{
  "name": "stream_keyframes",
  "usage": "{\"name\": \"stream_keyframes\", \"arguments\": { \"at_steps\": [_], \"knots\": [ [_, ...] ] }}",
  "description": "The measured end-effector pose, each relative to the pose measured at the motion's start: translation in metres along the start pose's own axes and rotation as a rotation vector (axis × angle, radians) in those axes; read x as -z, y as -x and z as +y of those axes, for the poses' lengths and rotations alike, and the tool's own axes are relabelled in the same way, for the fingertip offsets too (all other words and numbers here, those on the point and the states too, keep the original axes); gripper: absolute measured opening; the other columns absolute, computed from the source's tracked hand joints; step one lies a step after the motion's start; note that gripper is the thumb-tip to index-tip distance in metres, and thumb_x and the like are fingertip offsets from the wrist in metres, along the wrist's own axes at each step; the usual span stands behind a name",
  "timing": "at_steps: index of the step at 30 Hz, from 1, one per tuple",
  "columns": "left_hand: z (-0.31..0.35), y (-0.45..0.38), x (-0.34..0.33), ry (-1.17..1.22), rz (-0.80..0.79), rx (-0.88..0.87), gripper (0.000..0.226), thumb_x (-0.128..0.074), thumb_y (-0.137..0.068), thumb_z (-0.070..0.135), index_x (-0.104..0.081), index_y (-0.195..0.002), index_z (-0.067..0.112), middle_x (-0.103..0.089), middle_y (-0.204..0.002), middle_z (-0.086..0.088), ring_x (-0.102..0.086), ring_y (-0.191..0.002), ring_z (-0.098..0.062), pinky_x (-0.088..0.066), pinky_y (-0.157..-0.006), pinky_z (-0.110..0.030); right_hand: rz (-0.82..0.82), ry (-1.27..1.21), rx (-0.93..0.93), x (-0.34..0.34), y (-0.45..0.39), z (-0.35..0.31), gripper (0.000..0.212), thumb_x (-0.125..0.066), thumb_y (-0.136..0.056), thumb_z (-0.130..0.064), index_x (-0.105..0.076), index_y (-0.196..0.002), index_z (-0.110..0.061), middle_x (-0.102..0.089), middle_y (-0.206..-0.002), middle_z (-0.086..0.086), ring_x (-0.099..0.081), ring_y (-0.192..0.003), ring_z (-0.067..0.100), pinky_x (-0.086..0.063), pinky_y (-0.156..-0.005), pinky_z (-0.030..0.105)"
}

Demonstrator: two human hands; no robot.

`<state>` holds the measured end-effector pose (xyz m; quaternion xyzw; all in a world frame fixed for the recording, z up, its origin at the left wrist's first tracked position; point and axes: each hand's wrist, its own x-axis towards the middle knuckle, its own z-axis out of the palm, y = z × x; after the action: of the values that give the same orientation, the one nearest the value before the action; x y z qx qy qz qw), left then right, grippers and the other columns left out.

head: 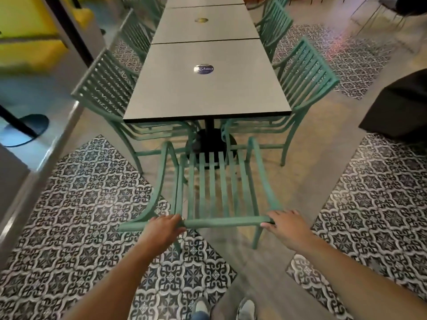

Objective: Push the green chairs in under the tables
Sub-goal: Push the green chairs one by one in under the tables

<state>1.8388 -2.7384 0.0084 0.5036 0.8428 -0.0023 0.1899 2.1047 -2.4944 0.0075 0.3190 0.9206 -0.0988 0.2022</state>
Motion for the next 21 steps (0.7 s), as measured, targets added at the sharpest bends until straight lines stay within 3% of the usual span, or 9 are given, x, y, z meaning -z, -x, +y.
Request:
{"name": "stream_keyframes", "arguments": {
  "at_steps": [2, 9, 12, 14, 21],
  "knots": [
    [-0.001, 0.001, -0.002, 0.011, -0.003, 0.005, 0.02, -0.044, -0.095, 0.051, -0.052, -0.098, 0.034, -0.057, -0.091, 0.017, -0.056, -0.082, -0.002, -0.05, -0.08, -0.024, -0.037, 0.018, -0.017, -0.002, 0.0, -0.002, 0.07, -0.013, -0.088, -0.072, -0.044, -0.137, -0.032, -0.052, -0.137, -0.011, -0.046, -0.125, 0.018, -0.032, -0.1, 0.036],
    [-0.009, -0.002, -0.004, 0.036, 0.014, -0.018, 0.018, -0.047, -0.093, 0.053, -0.051, -0.095, 0.036, -0.058, -0.089, 0.017, -0.055, -0.079, -0.002, -0.049, -0.078, -0.025, 0.008, 0.015, -0.034, -0.006, -0.001, -0.004, 0.069, -0.015, -0.088, -0.072, -0.045, -0.134, -0.032, -0.053, -0.136, -0.01, -0.044, -0.125, 0.019, -0.032, -0.099, 0.035],
    [-0.012, -0.004, -0.007, 0.041, 0.038, -0.03, 0.018, -0.047, -0.092, 0.054, -0.05, -0.092, 0.036, -0.057, -0.086, 0.018, -0.056, -0.077, -0.003, -0.051, -0.077, -0.028, 0.061, -0.028, -0.036, -0.005, 0.0, -0.006, 0.114, 0.02, -0.056, -0.088, -0.046, -0.132, -0.033, -0.054, -0.134, -0.011, -0.045, -0.124, 0.018, -0.032, -0.097, 0.035],
    [-0.013, -0.005, -0.008, 0.045, 0.042, -0.04, 0.019, -0.047, -0.091, 0.055, -0.05, -0.09, 0.036, -0.057, -0.085, 0.017, -0.057, -0.076, -0.004, -0.053, -0.077, -0.03, 0.08, -0.037, -0.05, -0.007, -0.002, -0.005, 0.135, 0.038, -0.037, -0.084, -0.046, -0.129, -0.035, -0.055, -0.131, -0.012, -0.046, -0.122, 0.018, -0.032, -0.096, 0.035],
    [-0.021, -0.007, -0.013, 0.044, 0.055, -0.062, 0.023, -0.047, -0.091, 0.056, -0.05, -0.09, 0.033, -0.058, -0.085, 0.015, -0.058, -0.075, -0.006, -0.054, -0.074, -0.032, 0.126, -0.049, -0.042, -0.01, 0.002, -0.009, 0.133, 0.042, -0.039, -0.081, -0.049, -0.124, -0.034, -0.057, -0.126, -0.012, -0.047, -0.118, 0.017, -0.033, -0.094, 0.034]
  ]
}}
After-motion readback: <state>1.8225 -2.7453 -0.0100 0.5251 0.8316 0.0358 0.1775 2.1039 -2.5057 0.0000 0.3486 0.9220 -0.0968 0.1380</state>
